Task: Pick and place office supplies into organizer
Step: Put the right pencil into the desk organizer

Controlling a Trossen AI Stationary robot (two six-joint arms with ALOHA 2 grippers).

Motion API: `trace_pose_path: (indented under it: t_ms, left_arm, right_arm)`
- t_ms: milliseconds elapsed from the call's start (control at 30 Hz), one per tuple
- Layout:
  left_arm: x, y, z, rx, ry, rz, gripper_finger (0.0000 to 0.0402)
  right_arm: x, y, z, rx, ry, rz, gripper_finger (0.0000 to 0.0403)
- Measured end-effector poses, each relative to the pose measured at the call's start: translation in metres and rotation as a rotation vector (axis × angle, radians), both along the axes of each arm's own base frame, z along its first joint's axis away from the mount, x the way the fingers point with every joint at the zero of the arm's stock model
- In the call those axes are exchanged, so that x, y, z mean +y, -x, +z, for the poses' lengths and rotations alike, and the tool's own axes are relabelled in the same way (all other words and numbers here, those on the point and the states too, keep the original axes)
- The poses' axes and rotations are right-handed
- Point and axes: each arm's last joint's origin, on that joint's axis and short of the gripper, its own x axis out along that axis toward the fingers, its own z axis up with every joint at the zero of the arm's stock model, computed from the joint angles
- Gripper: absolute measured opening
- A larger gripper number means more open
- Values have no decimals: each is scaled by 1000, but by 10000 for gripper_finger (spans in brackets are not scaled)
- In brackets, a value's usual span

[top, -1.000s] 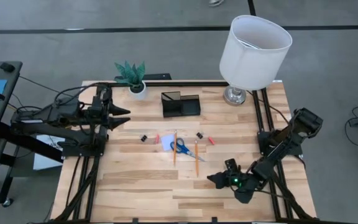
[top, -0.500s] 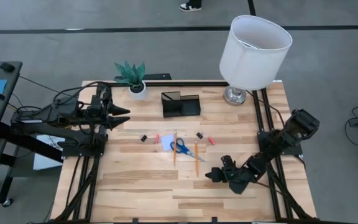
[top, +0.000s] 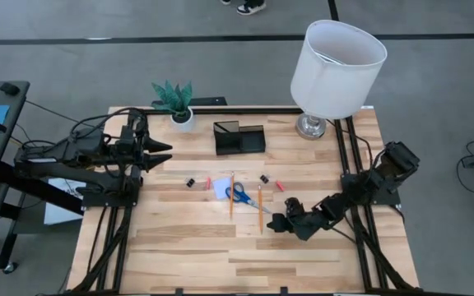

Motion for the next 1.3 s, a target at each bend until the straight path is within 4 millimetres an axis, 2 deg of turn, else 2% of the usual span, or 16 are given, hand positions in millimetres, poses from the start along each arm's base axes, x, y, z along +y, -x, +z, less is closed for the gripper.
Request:
trace_pose_path:
  t_ms: [700,833,1067,1300]
  left_arm:
    - [0,0,-2,16,-1,0,126]
    - [0,0,-2,16,-1,-1,126]
    - [0,0,-1,15,-1,-1,126]
    - [0,0,-1,15,-1,-1,126]
  right_arm:
    - [-17,-14,2,-3,-54,17,200]
    - [-17,-19,-5,-14,-77,11,200]
    - [-12,-34,-17,-146,-155,23,200]
    - [-11,-34,-18,-147,-167,27,200]
